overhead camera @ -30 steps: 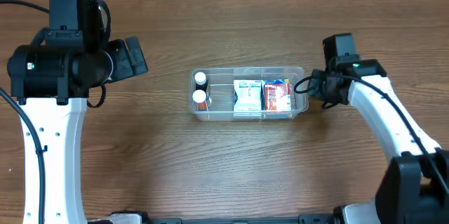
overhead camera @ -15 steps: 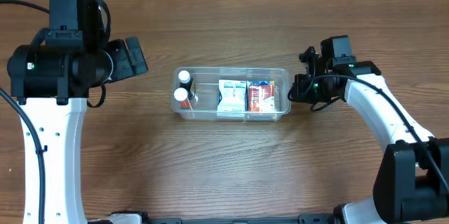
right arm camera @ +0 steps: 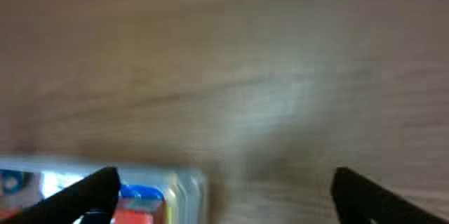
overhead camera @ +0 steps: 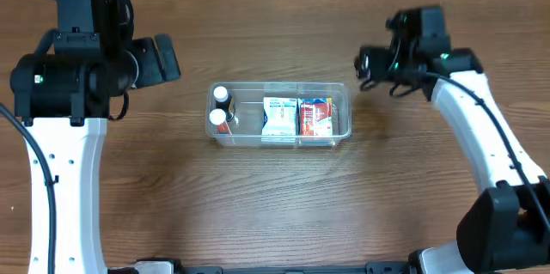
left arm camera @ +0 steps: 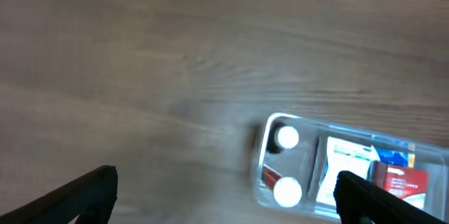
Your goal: Pack container
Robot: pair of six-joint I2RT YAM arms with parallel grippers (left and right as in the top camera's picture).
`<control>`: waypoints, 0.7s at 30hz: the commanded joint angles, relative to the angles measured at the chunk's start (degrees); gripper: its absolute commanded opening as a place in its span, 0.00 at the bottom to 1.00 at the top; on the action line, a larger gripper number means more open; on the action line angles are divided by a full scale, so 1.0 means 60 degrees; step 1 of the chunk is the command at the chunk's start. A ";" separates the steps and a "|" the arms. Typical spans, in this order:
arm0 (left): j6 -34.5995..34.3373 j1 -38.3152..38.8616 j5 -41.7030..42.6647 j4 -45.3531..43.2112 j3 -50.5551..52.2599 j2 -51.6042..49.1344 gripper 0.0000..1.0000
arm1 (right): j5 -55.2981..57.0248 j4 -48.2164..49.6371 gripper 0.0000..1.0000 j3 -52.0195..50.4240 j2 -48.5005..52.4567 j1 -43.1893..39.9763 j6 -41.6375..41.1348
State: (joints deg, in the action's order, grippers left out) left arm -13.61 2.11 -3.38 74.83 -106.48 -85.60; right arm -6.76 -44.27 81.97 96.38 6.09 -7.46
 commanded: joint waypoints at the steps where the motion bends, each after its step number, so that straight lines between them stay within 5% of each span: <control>1: 0.0703 -0.0055 -0.0251 -0.0160 -0.0084 -0.0565 1.00 | 0.0331 -0.0295 1.00 0.1162 -0.0131 0.0025 -0.0073; 9: 0.0736 -0.0036 -0.0331 0.0801 -0.0073 -0.0040 1.00 | 0.1869 -0.2710 1.00 0.1727 -0.2273 -0.0062 -0.1016; 12: 0.0852 -0.0026 0.0193 0.0441 0.0743 0.1603 1.00 | 0.1869 -0.2918 1.00 0.0882 -0.4146 -0.0051 -0.1056; 17: 0.0834 -0.0029 0.0397 -0.1359 0.5293 0.6787 1.00 | 0.1872 -0.2040 1.00 -0.2932 -0.8969 -0.0055 -0.1231; 21: -0.0386 -0.0029 0.0430 -0.1803 0.7471 0.9868 1.00 | 0.1752 -0.1756 1.00 -0.4911 -1.2018 -0.0055 -0.1275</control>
State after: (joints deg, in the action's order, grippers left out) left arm -10.96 2.13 -1.72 64.66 -67.26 -33.58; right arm 3.84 -55.48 56.80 30.70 6.00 -14.59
